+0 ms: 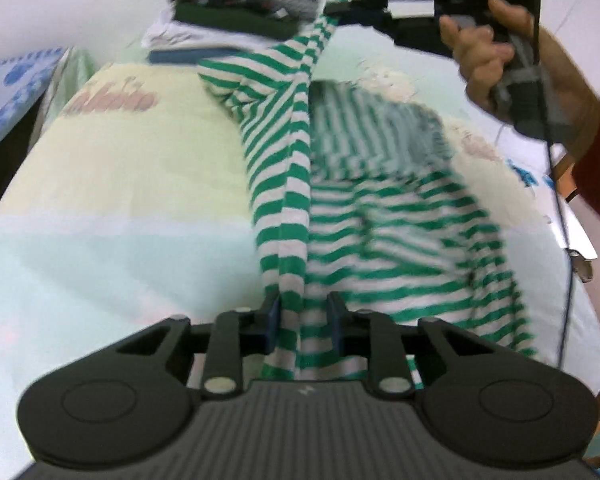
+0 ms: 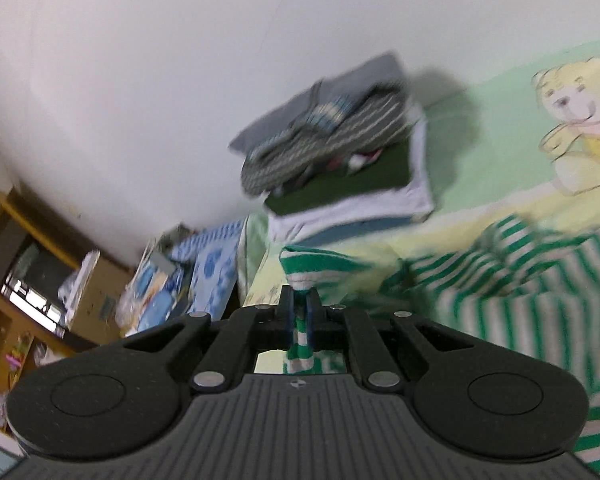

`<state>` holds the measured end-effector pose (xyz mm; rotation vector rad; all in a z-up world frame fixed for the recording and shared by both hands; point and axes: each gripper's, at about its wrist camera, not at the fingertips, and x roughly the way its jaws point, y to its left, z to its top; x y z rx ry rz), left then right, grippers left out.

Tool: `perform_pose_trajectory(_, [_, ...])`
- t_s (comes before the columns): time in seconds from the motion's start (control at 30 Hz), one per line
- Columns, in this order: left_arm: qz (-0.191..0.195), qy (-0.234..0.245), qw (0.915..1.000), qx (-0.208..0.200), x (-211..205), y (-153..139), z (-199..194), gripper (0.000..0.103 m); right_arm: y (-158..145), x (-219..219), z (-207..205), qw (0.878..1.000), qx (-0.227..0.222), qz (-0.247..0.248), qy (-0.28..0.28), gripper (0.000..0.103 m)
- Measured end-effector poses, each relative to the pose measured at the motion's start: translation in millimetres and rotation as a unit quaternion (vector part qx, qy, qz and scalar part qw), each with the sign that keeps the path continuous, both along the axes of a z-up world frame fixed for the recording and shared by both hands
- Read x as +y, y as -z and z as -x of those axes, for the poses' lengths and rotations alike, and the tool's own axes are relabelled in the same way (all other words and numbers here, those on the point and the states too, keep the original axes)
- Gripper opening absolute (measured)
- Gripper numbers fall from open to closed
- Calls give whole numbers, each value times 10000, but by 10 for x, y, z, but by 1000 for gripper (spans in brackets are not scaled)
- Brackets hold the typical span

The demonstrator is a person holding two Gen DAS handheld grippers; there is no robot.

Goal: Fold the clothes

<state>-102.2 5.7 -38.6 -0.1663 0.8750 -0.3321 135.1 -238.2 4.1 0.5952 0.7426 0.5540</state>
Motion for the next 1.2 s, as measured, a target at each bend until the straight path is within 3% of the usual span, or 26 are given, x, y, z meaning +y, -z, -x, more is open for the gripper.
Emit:
perform_pose_trajectory(0.13, [99,262,9995,-149,-331,-106,-34,24,-60,-435,121,9991,-294,92,274,6])
perform_pose_trajectory(0.27, [-137,669,9975,-202,-738,-58,-16,24,-10,-859,361,9966,-604,340,435,6])
perform_pose_trajectory(0.33, [-436,868,9952,-143,-919,62,2,25,94,-1062,501,9953,-677,503,480,6])
perform_pose_trajectory(0.5, [-924,1002,9906,-69,-1082,248,-6,27,543,-1225,680,9859,-188,1641,257,7])
perform_pose_trajectory(0.6, [-1041,1067,9887,-125,-1107,245,-3,30,638,-1283,689,9786,50,2040,257,15])
perform_pose_trajectory(0.7, [-1055,1045,9888,-115,-1102,240,16,31,466,-1438,577,9873,-266,1418,670,24])
perform_pose_trajectory(0.73, [-1055,1039,9889,-104,-1114,241,11,33,429,-1456,493,9889,-315,1209,803,35])
perform_pose_trajectory(0.9, [-1147,1107,9872,-110,-1220,256,16,42,516,-1079,-84,9886,-212,1395,520,37])
perform_pose_trajectory(1.0, [-1226,1147,9857,-118,-1242,259,15,43,691,-819,-292,9831,-56,1813,241,38])
perform_pose_trajectory(1.03, [-1199,1136,9862,-108,-1231,258,9,43,718,-765,-298,9812,-80,1921,136,32])
perform_pose_trajectory(1.07, [-1163,1118,9869,-96,-1217,257,4,44,702,-729,-276,9787,-148,2046,76,14])
perform_pose_trajectory(1.1, [-1127,1100,9875,-83,-1204,256,-1,44,670,-705,-245,9767,-262,2130,52,5])
perform_pose_trajectory(1.2, [-1077,1112,9879,-82,-1192,256,-9,49,480,-780,-88,9790,-563,1956,109,5])
